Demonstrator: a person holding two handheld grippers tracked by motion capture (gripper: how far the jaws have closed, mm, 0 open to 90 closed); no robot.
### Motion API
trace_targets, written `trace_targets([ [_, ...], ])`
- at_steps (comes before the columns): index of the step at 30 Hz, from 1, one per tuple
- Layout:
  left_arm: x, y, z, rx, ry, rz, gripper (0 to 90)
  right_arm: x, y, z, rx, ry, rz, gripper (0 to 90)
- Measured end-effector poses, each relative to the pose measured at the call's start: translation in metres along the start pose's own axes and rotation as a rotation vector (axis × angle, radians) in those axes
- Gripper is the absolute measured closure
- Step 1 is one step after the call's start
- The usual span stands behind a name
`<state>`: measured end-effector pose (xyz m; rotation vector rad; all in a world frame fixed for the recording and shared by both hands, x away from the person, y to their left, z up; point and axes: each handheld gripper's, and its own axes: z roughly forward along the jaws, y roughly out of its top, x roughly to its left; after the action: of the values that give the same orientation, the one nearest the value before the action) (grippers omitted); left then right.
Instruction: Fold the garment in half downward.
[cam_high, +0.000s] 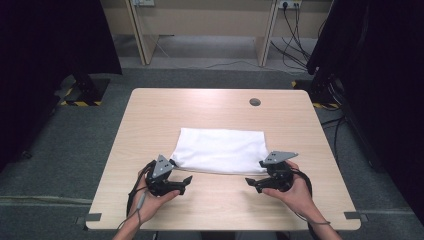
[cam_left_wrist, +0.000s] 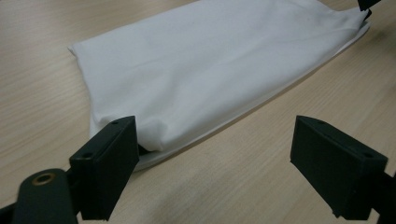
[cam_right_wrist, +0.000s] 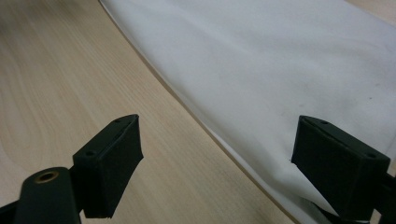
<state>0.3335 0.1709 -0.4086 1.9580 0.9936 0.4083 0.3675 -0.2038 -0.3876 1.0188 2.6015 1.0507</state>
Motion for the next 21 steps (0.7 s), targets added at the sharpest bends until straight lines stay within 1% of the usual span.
trace_targets([
  [7, 0.001, -0.006, -0.005, -0.012, 0.004, -0.01, 13.7, 0.002, -0.004, -0.005, -0.003, 0.011, 0.008, 13.6],
  [14, 0.002, -0.003, -0.007, -0.025, 0.011, -0.008, 13.6, 0.0, -0.006, -0.008, -0.01, 0.011, 0.019, 12.8],
  [21, 0.004, -0.003, -0.006, -0.023, 0.02, -0.009, 13.7, -0.001, -0.006, -0.011, -0.018, 0.01, 0.024, 12.3],
])
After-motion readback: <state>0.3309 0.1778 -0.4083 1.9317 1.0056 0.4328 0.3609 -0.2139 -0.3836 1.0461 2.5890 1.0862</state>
